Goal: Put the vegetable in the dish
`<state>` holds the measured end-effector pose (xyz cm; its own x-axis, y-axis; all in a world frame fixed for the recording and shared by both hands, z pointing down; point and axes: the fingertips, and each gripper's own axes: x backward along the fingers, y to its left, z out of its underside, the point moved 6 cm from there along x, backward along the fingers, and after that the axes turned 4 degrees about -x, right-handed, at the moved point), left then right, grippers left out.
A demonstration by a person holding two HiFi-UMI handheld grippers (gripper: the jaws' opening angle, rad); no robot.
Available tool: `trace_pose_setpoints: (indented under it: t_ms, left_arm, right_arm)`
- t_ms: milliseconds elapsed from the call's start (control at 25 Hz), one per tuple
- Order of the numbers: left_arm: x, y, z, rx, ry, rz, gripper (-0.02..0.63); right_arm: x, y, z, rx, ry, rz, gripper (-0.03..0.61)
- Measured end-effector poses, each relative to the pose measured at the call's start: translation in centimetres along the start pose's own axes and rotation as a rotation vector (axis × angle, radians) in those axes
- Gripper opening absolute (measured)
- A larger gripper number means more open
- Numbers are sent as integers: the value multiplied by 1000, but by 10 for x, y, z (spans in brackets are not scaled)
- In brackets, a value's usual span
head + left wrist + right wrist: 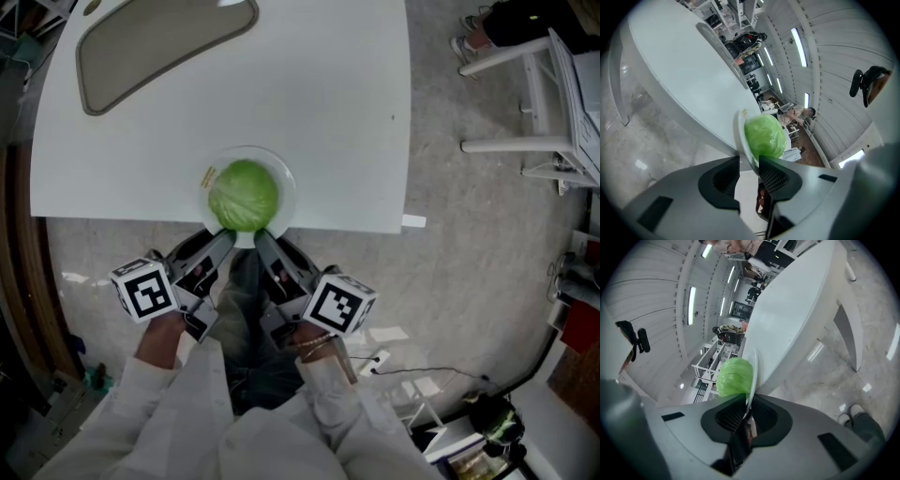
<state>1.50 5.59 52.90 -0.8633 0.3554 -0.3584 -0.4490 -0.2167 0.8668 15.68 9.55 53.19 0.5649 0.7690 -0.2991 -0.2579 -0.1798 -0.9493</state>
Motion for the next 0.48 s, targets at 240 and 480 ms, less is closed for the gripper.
trace_pose_setpoints:
  t_ms: [240, 480]
  left_arm:
    - [0, -5, 0, -11, -33, 22, 64]
    - [1, -7, 0, -19, -36, 18, 64]
  right_arm:
    - [-1, 0, 1, -20, -1, 2, 40]
    - [0, 2, 1, -20, 0, 21, 38]
